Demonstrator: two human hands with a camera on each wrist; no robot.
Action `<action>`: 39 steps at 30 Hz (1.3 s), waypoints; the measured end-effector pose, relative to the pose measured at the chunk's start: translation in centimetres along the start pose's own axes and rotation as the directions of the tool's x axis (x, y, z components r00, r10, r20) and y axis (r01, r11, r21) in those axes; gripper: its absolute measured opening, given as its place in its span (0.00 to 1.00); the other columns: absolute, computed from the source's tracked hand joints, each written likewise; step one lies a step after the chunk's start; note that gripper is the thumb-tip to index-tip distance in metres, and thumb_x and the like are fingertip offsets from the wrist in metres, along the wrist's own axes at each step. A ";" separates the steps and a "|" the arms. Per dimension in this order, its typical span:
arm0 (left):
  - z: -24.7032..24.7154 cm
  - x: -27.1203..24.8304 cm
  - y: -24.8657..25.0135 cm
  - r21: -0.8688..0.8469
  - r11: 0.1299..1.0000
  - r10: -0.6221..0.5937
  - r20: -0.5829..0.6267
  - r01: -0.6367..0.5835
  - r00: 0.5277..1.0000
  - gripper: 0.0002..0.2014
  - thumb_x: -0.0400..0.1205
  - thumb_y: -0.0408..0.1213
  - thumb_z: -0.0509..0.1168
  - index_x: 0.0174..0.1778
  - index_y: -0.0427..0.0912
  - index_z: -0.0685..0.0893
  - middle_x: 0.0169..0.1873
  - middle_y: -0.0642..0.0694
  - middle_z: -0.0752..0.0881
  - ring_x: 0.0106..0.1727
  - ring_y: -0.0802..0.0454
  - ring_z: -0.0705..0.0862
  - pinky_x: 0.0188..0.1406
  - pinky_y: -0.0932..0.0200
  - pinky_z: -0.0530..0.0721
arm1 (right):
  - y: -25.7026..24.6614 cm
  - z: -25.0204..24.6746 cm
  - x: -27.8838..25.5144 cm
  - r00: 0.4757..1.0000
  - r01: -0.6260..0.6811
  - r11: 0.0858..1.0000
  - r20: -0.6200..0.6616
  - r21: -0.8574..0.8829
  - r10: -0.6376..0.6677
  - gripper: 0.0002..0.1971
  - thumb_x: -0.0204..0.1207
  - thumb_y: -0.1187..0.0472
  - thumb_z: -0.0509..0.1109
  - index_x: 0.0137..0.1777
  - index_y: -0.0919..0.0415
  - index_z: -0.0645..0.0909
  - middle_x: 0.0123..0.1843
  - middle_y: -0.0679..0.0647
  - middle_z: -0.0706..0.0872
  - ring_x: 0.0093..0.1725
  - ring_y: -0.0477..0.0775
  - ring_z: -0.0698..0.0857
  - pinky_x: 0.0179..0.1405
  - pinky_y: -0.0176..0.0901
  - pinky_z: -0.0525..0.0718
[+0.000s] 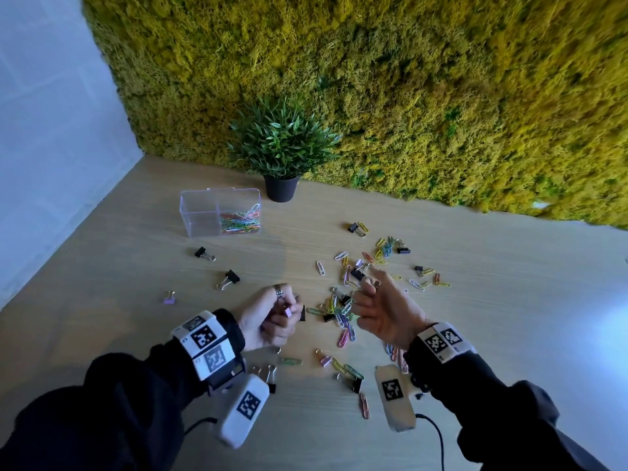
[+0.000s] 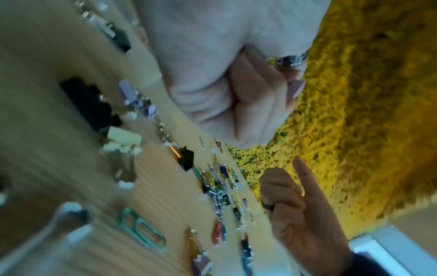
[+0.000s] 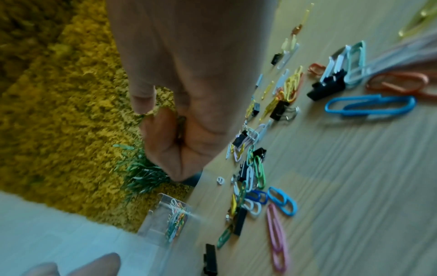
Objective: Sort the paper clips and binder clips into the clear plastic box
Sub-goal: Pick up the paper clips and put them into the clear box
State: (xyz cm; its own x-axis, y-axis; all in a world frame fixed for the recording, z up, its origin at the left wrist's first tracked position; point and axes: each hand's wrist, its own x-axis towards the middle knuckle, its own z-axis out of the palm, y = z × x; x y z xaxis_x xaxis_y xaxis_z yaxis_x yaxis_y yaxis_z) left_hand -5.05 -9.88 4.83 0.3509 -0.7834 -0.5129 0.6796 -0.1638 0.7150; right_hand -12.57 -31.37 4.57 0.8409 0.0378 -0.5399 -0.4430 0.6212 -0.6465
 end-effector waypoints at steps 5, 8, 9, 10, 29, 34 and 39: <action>0.1 -0.2 -0.3 -0.061 0.997 0.037 0.010 -0.036 0.999 0.16 0.74 0.42 0.60 0.21 0.49 0.65 0.13 0.53 0.63 0.11 0.61 0.60 0.09 0.71 0.58 | 0.3 -0.7 -0.5 0.996 0.041 0.899 -0.051 -0.436 -0.070 0.18 0.83 0.59 0.57 0.31 0.57 0.61 0.22 0.47 0.63 0.19 0.43 0.59 0.13 0.30 0.56; 0.2 -0.3 -0.1 0.003 1.000 0.011 -0.030 -0.011 0.999 0.21 0.81 0.41 0.56 0.21 0.47 0.62 0.14 0.54 0.64 0.12 0.60 0.58 0.10 0.69 0.55 | 0.7 -1.3 -0.2 0.985 -0.044 0.682 -0.147 -0.730 -0.095 0.12 0.84 0.67 0.51 0.38 0.54 0.65 0.26 0.48 0.65 0.19 0.42 0.61 0.13 0.29 0.59; 0.2 -0.3 -0.1 0.046 0.999 0.000 -0.056 0.002 0.998 0.21 0.82 0.40 0.55 0.21 0.47 0.61 0.15 0.53 0.66 0.13 0.60 0.58 0.11 0.68 0.54 | 0.8 -1.4 -0.2 0.976 -0.075 0.563 -0.175 -0.823 -0.127 0.13 0.84 0.67 0.50 0.40 0.52 0.67 0.27 0.48 0.66 0.20 0.42 0.63 0.15 0.29 0.60; 0.1 -0.3 0.0 0.105 0.994 -0.004 -0.079 0.012 0.997 0.22 0.83 0.41 0.54 0.21 0.47 0.61 0.15 0.53 0.67 0.14 0.59 0.58 0.13 0.67 0.54 | 0.9 -1.4 -0.3 0.969 -0.094 0.408 -0.177 -0.908 -0.170 0.13 0.84 0.65 0.49 0.40 0.52 0.69 0.29 0.48 0.67 0.23 0.42 0.65 0.18 0.28 0.63; -1.1 0.5 -0.6 0.932 0.311 0.019 -0.201 0.185 0.979 0.09 0.85 0.42 0.53 0.40 0.52 0.75 0.25 0.53 0.71 0.27 0.55 0.69 0.26 0.63 0.66 | 4.2 1.2 -0.2 0.970 -0.181 -0.495 -0.070 -0.850 -0.233 0.15 0.84 0.54 0.49 0.60 0.64 0.69 0.47 0.59 0.87 0.49 0.61 0.87 0.39 0.46 0.76; -0.7 -0.7 0.8 0.675 0.718 -0.011 -0.233 0.170 0.972 0.09 0.87 0.37 0.51 0.41 0.44 0.70 0.27 0.50 0.61 0.21 0.60 0.59 0.19 0.68 0.55 | 3.2 0.3 0.4 0.983 -0.078 -0.197 -0.042 -0.977 -0.181 0.10 0.84 0.57 0.52 0.42 0.58 0.67 0.32 0.50 0.72 0.32 0.52 0.75 0.35 0.46 0.76; -0.6 -1.5 1.4 0.719 0.674 0.003 -0.234 0.171 0.972 0.08 0.86 0.45 0.50 0.49 0.45 0.64 0.35 0.49 0.62 0.30 0.56 0.62 0.23 0.65 0.61 | 1.5 0.7 0.1 0.996 0.007 0.883 -0.071 -0.470 -0.046 0.17 0.82 0.64 0.50 0.29 0.57 0.63 0.25 0.50 0.63 0.19 0.44 0.58 0.15 0.32 0.53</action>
State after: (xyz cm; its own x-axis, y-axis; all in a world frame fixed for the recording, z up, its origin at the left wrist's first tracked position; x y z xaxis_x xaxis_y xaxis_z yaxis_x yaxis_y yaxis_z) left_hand -4.28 -8.62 6.29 0.4940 -0.6218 -0.6077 0.0546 -0.6754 0.7355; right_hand -12.97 -29.88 3.96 0.8359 -0.0464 -0.5469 -0.5314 0.1805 -0.8276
